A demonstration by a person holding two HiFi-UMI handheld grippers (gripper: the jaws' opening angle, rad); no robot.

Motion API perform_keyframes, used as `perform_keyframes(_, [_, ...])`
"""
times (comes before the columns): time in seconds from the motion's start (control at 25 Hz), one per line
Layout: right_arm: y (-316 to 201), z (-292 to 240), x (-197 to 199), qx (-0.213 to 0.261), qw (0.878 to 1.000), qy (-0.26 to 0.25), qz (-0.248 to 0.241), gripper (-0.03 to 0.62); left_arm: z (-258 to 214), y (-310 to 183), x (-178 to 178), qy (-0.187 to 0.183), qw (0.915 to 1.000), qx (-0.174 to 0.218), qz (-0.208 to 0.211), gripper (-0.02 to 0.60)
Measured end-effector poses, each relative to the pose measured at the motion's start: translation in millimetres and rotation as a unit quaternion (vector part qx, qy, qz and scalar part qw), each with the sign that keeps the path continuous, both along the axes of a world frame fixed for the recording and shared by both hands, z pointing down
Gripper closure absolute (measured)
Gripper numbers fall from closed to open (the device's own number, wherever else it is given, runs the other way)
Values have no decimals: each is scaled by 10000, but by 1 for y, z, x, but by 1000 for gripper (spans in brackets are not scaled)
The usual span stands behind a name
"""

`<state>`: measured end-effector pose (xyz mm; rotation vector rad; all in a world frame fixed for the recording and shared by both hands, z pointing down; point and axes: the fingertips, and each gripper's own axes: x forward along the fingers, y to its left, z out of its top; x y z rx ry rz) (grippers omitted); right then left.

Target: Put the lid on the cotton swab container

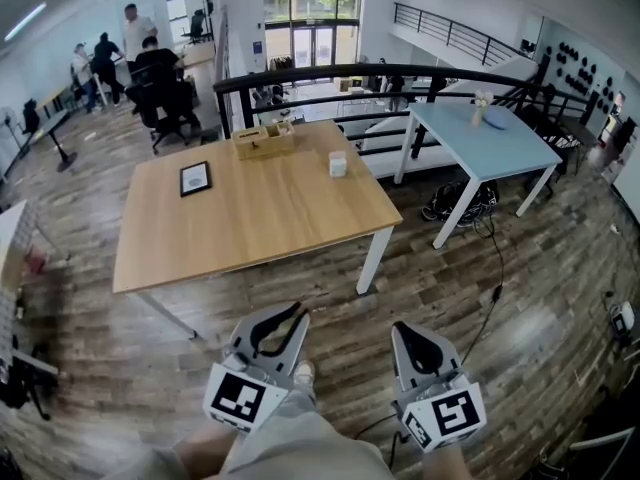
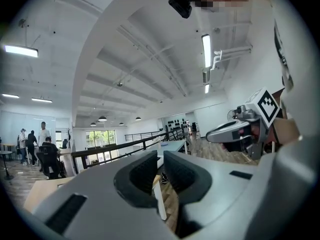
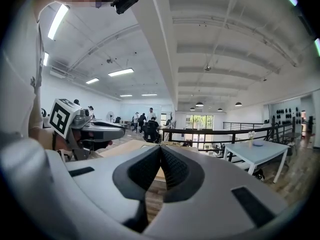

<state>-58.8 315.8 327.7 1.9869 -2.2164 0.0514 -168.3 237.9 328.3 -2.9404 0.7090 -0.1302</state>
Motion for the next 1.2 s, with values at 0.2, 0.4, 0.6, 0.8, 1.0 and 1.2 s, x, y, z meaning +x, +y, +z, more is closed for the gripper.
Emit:
perform_keyframes(0.2, [-75, -4, 20, -82, 9999, -29, 100, 568, -4, -72, 24, -87, 9998, -4, 172, 526])
perform_keyframes(0.4, [-154, -9, 38, -67, 9998, -80, 159, 568, -8, -148, 43, -95, 9995, -39, 287, 526])
perform_keyframes(0.6, [-217, -8, 54, -95, 9997, -26, 244, 568, -7, -212, 62, -135, 9991, -21, 389, 526])
perform_keyframes(0.8, [-252, 0, 73, -225, 9991, -28, 363, 568, -1, -256, 79, -66, 9991, -76, 411, 526])
perform_keyframes(1.0, [-279, 15, 95, -388, 9982, -27, 447, 568, 9, -286, 95, -102, 9990, -164, 403, 526])
perform_keyframes(1.2, [-309, 22, 120, -413, 9983, -31, 406, 568, 19, -312, 119, -168, 9989, -205, 378, 526])
